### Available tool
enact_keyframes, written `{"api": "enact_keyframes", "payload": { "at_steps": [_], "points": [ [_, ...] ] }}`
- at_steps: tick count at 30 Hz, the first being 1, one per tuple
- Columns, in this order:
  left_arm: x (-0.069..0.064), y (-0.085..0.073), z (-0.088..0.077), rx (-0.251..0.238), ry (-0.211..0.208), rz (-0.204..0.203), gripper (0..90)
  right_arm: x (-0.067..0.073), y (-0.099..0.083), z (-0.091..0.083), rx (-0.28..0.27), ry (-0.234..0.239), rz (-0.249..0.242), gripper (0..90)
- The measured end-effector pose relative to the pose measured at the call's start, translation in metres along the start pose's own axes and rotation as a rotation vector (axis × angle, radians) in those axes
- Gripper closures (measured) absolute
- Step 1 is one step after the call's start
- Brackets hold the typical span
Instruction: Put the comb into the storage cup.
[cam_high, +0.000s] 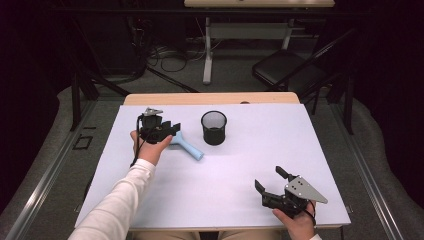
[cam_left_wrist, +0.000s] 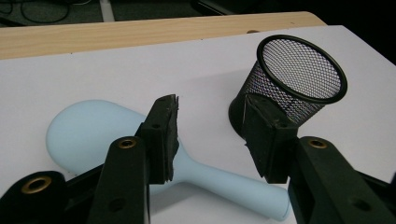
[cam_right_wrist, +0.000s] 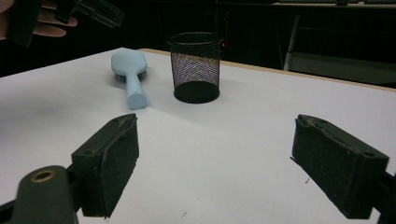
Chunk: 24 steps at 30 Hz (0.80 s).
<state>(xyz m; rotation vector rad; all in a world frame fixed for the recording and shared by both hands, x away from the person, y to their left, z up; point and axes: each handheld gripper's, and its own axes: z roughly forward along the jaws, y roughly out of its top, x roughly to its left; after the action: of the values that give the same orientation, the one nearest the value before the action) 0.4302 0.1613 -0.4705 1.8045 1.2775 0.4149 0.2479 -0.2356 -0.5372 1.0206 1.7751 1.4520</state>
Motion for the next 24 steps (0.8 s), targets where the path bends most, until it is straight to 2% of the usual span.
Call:
{"api": "enact_keyframes", "payload": {
  "at_steps": [6, 14, 24],
  "points": [
    [-0.006, -0.001, 0.014, 0.021, 0.019, 0.006, 61.0, -0.001, 0.000, 0.000, -0.003, -0.001, 0.003, 14.4],
    [-0.009, -0.005, 0.028, 0.051, 0.059, -0.013, 66.2, -0.002, 0.000, 0.000, -0.001, 0.000, 0.009, 14.4],
    [-0.015, -0.012, 0.047, 0.114, 0.061, -0.022, 76.1, -0.002, 0.000, 0.000, -0.003, 0.000, 0.015, 14.4]
  ]
}}
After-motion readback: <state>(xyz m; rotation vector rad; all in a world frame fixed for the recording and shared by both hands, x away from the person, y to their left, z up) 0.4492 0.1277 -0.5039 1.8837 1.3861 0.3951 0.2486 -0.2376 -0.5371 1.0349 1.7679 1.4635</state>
